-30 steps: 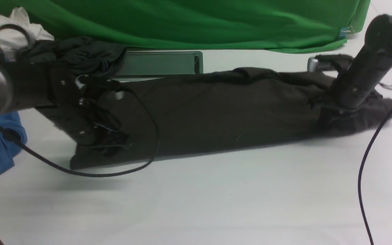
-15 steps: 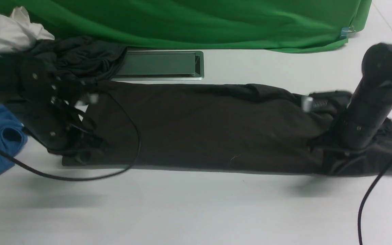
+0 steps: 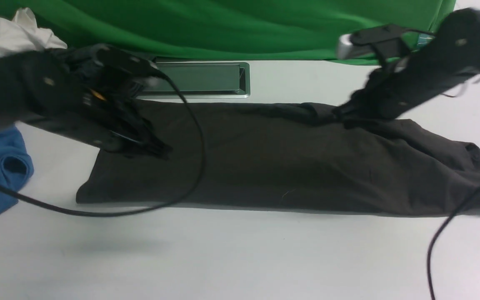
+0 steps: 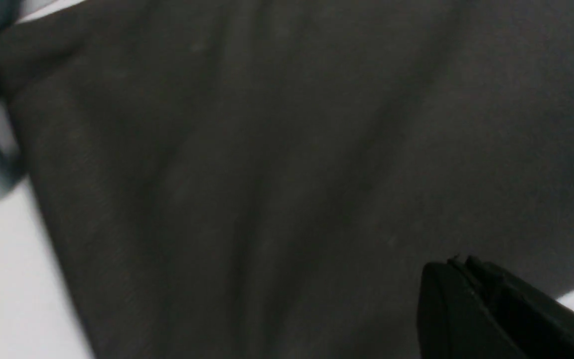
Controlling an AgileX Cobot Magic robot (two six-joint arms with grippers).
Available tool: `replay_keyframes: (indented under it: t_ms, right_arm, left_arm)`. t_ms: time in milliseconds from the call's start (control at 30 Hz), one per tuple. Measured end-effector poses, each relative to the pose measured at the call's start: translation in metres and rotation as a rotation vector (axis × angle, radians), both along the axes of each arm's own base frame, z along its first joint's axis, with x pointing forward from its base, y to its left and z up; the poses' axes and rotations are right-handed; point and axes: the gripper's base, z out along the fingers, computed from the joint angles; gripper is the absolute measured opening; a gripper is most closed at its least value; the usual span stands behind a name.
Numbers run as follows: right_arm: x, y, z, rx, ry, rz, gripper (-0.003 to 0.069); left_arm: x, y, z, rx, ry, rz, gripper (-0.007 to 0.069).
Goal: Fold a long-sleeved shirt on a white desktop.
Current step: 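Fold the black garment in half by bringing its near edge over to the far edge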
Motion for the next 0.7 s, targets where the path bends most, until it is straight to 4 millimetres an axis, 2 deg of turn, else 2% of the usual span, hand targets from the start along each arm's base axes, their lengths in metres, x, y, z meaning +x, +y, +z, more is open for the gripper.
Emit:
replay_keyframes:
  t_ms: [167, 433, 600, 700]
  right_arm:
    - [0.016, 0.006, -0.016, -0.018, 0.030, 0.022, 0.0028]
    - [0.019, 0.007, -0.017, -0.016, 0.042, 0.024, 0.0015]
    - [0.030, 0.007, -0.013, -0.007, 0.068, 0.025, 0.0015]
    - [0.037, 0.012, -0.021, 0.002, 0.123, 0.033, 0.0015]
  left_arm:
    - [0.010, -0.002, -0.029, 0.016, 0.043, 0.004, 0.0018]
    - [0.016, -0.002, -0.044, 0.026, 0.053, 0.014, 0.0018]
    - [0.018, -0.003, -0.056, 0.039, 0.074, 0.005, 0.0018]
    - [0.019, -0.003, -0.064, 0.045, 0.091, 0.003, 0.0018]
